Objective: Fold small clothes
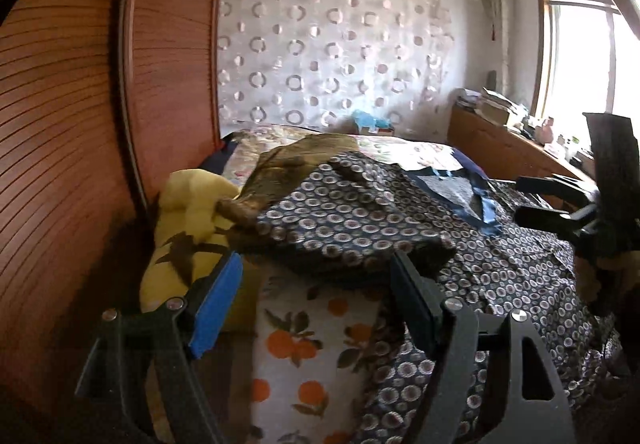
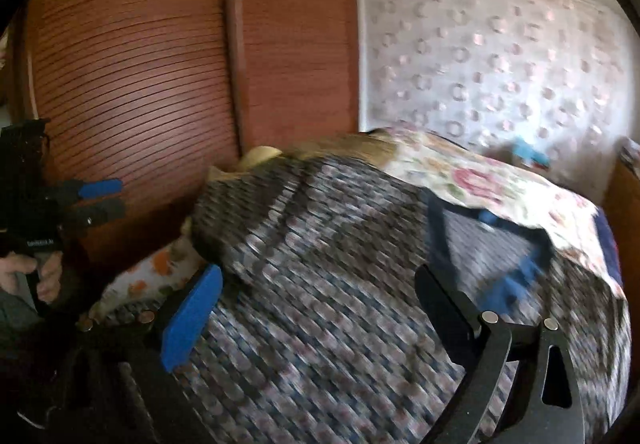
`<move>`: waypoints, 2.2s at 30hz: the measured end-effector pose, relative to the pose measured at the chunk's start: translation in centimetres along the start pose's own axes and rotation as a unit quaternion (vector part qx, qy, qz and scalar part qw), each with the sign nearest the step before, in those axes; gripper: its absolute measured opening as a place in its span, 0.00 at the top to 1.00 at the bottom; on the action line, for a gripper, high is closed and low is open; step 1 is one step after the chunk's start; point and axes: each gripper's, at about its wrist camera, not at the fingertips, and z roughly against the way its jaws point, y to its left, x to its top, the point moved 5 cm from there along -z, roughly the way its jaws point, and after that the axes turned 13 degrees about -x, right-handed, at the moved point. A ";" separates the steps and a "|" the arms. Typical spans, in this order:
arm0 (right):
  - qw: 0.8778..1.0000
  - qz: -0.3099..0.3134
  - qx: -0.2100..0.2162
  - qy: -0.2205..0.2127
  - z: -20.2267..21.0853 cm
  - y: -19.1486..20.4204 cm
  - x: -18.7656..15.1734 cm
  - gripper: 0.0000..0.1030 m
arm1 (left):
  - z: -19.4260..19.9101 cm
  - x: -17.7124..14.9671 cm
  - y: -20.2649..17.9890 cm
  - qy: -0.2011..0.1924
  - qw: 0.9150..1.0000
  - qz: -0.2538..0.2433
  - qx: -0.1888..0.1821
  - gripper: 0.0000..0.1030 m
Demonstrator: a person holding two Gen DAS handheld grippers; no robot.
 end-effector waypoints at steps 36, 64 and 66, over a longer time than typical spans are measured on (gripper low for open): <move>0.998 0.025 -0.017 0.048 -13.2 5.7 5.8 0.96 | 0.1 -1.0 0.8 0.007 1.000 0.002 -0.003 0.26; 0.992 -0.020 -0.060 0.109 -8.1 3.1 0.1 0.51 | -5.2 0.6 -3.9 0.041 0.998 -0.028 -0.043 0.26; 0.994 -0.007 -0.050 0.101 -7.8 3.8 -0.1 0.46 | -5.1 0.6 -4.0 0.041 0.998 -0.027 -0.044 0.26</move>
